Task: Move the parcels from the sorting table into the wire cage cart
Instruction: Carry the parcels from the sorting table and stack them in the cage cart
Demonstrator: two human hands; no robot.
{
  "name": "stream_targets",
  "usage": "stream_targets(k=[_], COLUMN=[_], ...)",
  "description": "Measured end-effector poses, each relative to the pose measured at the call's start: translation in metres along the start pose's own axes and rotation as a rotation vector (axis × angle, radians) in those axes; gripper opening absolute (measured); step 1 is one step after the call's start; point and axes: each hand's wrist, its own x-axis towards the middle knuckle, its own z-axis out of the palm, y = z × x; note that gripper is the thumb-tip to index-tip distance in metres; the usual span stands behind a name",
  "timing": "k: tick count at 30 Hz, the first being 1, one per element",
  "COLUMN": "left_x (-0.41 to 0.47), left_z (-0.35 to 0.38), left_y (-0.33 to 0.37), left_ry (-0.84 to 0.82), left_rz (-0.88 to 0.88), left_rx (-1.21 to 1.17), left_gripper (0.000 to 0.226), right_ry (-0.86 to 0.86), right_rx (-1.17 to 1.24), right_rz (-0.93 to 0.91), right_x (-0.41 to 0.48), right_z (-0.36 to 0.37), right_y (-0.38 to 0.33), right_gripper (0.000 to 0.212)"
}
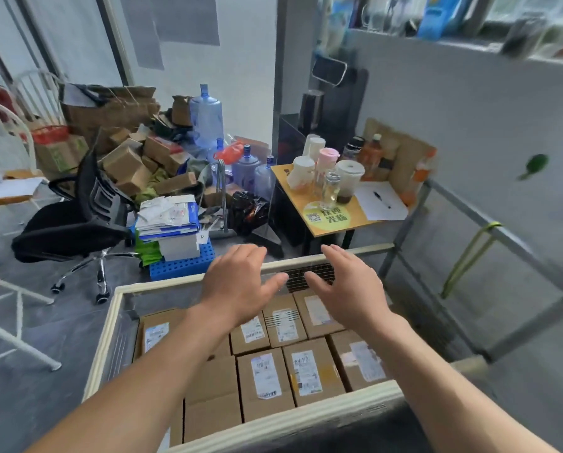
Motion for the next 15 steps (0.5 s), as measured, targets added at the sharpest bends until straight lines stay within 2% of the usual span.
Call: stream_targets(k=[9, 15], left_x=[0.019, 0.035], left_z=[0.019, 0.033], left_y=[0.094, 0.155], left_ry=[-0.060, -0.115], left_rz=[0.233, 0.422], left_rx=[-0.038, -0.066], left_gripper=[0.066, 0.077], right_ry=[0.097, 0.128], right_rx=[-0.151, -0.239], right_rz=[0.194, 0.388], right_x=[-0.048, -0.078], right_z=[-0.069, -0.103], right_y=[0.068, 0.108], right_gripper=[0.058, 0.061])
